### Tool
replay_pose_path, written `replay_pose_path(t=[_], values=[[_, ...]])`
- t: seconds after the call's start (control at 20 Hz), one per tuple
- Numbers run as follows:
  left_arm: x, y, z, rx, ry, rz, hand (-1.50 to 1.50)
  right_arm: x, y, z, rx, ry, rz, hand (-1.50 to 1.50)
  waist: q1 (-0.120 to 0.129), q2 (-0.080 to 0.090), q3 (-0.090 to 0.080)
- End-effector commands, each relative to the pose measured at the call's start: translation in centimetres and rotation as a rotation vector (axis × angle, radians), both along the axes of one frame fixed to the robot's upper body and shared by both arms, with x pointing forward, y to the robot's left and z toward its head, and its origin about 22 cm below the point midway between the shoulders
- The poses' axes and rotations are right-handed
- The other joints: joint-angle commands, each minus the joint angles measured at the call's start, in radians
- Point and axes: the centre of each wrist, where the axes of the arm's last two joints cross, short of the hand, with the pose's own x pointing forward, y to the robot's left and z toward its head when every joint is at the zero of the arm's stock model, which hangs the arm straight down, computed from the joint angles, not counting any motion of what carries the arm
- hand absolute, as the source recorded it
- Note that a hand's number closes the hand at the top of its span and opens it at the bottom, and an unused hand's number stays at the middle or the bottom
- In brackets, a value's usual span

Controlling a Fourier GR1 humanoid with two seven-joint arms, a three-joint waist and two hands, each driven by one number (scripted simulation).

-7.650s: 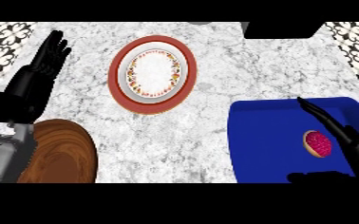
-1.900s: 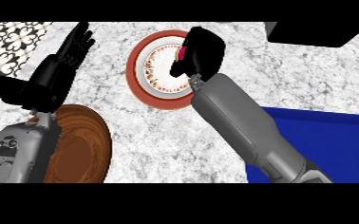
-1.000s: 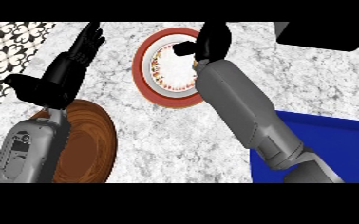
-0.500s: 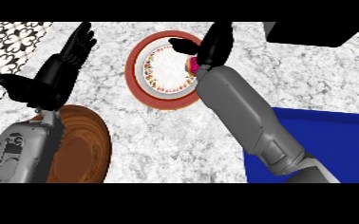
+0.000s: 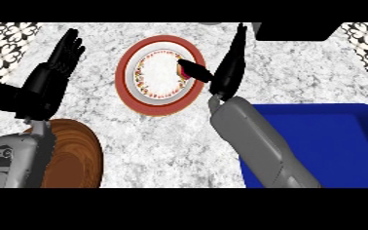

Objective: Pick the cupcake from the tray and place it in the plate

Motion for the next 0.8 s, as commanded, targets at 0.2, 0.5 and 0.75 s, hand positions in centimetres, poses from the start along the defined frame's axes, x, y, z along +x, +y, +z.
replay_pose_path(t=[0.2, 0.5, 0.75], values=[[-1.0, 1.8, 0.2, 0.013, -0.015, 0.034, 0.00, -5.6, -4.3, -1.9, 0.007, -0.006, 0.005, -1.50, -0.023, -0.006, -0.001], [-0.9, 1.0, 0.0, 0.010, 0.012, 0.013, 0.00, -10.9, -7.9, -2.5, -0.012, 0.007, 0.023, -1.50, -0.023, -0.004, -0.001], [-1.8, 1.3, 0.8, 0.010, 0.012, 0.024, 0.00, -11.3, -9.1, -2.6, -0.089, -0.005, -0.038, -1.50, -0.015, -0.003, -0.001]])
